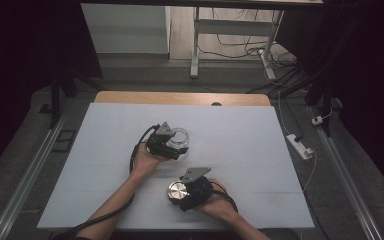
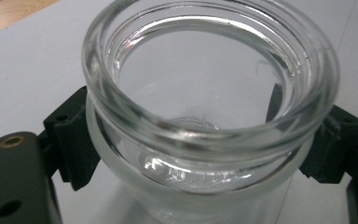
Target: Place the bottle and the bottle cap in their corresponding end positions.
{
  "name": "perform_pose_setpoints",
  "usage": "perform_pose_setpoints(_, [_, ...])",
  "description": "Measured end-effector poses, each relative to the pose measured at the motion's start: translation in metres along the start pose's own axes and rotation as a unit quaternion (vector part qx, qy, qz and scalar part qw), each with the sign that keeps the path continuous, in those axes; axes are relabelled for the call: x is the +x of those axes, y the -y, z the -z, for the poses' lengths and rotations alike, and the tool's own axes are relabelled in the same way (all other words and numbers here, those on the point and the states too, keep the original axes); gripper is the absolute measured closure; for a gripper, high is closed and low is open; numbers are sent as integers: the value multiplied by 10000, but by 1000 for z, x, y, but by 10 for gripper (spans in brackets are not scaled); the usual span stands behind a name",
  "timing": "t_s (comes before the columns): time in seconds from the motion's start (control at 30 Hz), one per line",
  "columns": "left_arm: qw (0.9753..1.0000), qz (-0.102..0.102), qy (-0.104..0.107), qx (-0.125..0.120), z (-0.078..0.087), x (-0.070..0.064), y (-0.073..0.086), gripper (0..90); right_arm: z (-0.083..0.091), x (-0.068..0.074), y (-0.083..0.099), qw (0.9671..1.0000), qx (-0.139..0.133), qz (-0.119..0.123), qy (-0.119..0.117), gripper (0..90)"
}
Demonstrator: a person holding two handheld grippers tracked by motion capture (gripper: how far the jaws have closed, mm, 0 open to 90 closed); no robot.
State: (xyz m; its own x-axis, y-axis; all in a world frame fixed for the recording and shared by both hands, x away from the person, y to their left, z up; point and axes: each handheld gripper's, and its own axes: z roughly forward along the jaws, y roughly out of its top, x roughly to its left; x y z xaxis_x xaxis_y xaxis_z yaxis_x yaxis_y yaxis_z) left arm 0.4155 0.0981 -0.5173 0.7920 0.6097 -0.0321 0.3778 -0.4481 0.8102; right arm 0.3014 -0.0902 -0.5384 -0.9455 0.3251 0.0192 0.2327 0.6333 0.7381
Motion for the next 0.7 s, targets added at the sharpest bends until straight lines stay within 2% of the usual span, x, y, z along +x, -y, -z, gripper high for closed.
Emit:
perform_pose_setpoints(0.2, [9999, 3, -9, 126, 1, 0, -3, 149, 1, 0, 0, 10000, 34, -9, 16, 188])
perform_pose_setpoints(0.37, [9999, 33, 27, 163, 3, 0, -5, 146, 5, -1, -2, 9999, -83, -99, -23, 183])
perform_pose_setpoints(0.53, [9989, 265, 295, -259, 19, 5, -10, 124, 9, -3, -4, 9998, -183, -120, 41, 162])
perform_pose_setpoints(0.7, [9970, 250, 450, -581, 39, 5, -13, 108, 15, -4, -5, 9990, -373, -236, 12, 145])
